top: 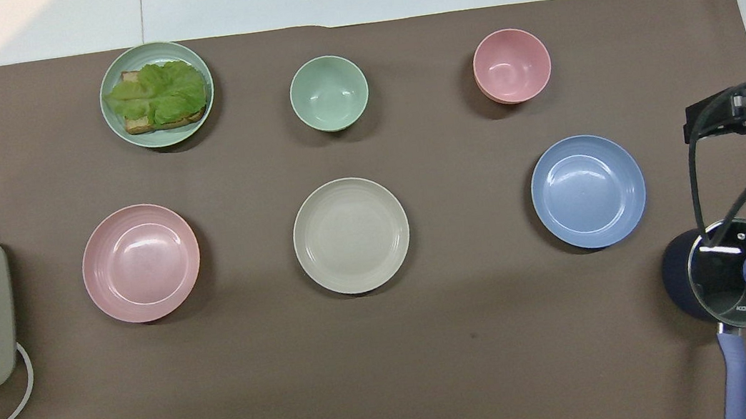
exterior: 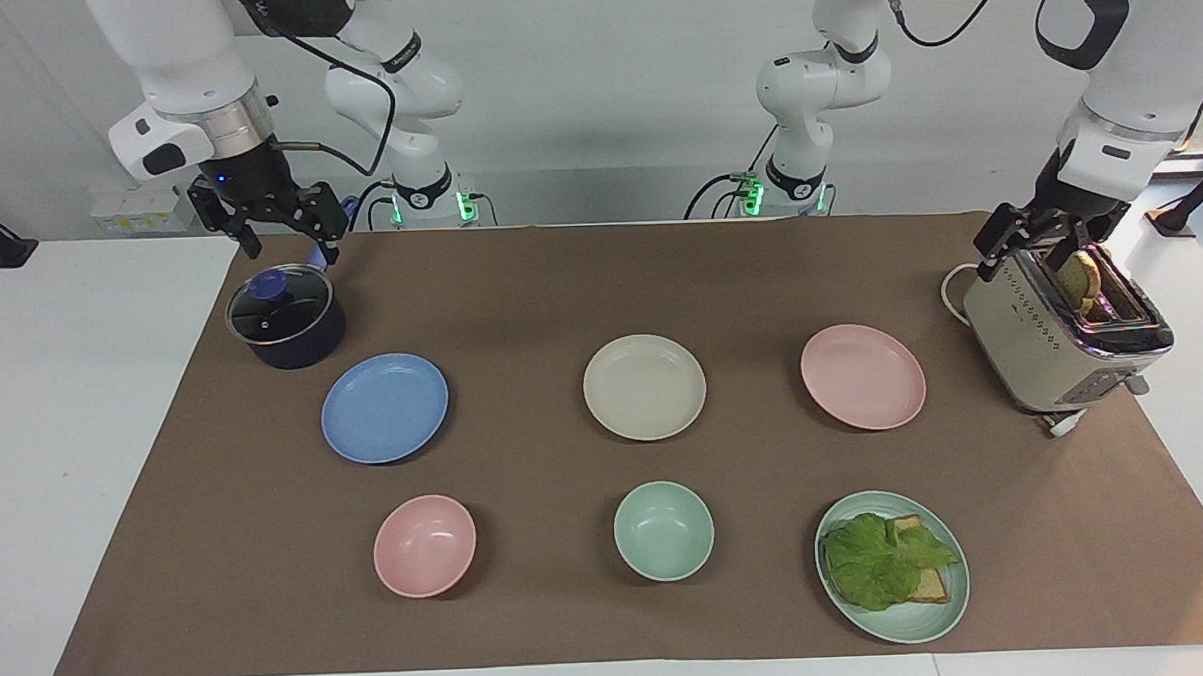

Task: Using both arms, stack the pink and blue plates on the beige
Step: 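Reach the left gripper to the rim of the pink plate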

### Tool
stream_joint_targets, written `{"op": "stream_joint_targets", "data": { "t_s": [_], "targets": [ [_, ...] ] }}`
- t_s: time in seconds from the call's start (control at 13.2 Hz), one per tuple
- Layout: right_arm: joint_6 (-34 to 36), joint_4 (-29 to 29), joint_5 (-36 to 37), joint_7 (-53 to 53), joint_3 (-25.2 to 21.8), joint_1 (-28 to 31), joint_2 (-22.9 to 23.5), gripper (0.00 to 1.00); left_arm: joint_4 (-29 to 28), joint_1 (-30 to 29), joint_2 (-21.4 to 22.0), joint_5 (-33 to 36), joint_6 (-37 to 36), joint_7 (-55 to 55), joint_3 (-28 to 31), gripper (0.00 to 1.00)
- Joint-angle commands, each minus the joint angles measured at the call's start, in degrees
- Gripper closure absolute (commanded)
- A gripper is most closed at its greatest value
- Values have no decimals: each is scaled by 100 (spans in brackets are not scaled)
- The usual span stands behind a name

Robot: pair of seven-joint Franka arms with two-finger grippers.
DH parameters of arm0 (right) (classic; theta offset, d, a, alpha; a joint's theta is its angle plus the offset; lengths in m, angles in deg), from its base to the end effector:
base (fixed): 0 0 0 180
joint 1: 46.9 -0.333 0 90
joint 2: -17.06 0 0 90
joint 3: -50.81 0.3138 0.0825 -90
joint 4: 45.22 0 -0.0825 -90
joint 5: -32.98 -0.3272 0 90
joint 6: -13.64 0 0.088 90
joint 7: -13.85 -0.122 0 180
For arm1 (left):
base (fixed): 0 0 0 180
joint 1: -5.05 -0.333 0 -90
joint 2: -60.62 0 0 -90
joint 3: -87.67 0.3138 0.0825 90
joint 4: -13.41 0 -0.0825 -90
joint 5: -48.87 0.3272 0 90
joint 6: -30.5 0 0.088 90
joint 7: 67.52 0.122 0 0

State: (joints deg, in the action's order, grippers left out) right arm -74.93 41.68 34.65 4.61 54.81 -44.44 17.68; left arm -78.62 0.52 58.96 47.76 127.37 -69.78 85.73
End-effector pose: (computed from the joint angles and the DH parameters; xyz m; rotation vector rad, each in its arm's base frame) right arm 0.4993 0.0096 0.6222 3.1078 -0.2107 0.0326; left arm 0.5176 0.0215 0.5887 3.1174 0.1349 0.0867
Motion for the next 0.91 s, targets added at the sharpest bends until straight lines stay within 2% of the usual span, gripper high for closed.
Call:
{"op": "stream_joint_targets", "data": {
  "t_s": [0.0,0.15,0.23,0.3,0.38,0.61,0.84],
  "targets": [
    [-99,143,-61,194,5,35,-115,0,-996,-126,-18,-100,575,-29,-35,0],
    [-99,143,-61,194,5,35,-115,0,-1920,-135,-53,-100,1645,-20,-26,0],
    [-99,143,-61,194,5,35,-115,0,-2185,-109,-219,-100,2112,-29,-26,0],
    [-99,152,-61,194,5,35,-115,0,-2283,-109,-560,-100,2482,-12,-26,0],
    [-99,143,-61,194,5,35,-115,0,-2293,-143,-772,-100,2642,-12,-26,0],
    [-99,143,-61,194,5,35,-115,0,-2363,-284,-1046,-100,2828,-64,-18,0],
    [-99,143,-61,194,5,35,-115,0,-2802,-284,-977,-100,2917,-283,-18,0]
  ]
}}
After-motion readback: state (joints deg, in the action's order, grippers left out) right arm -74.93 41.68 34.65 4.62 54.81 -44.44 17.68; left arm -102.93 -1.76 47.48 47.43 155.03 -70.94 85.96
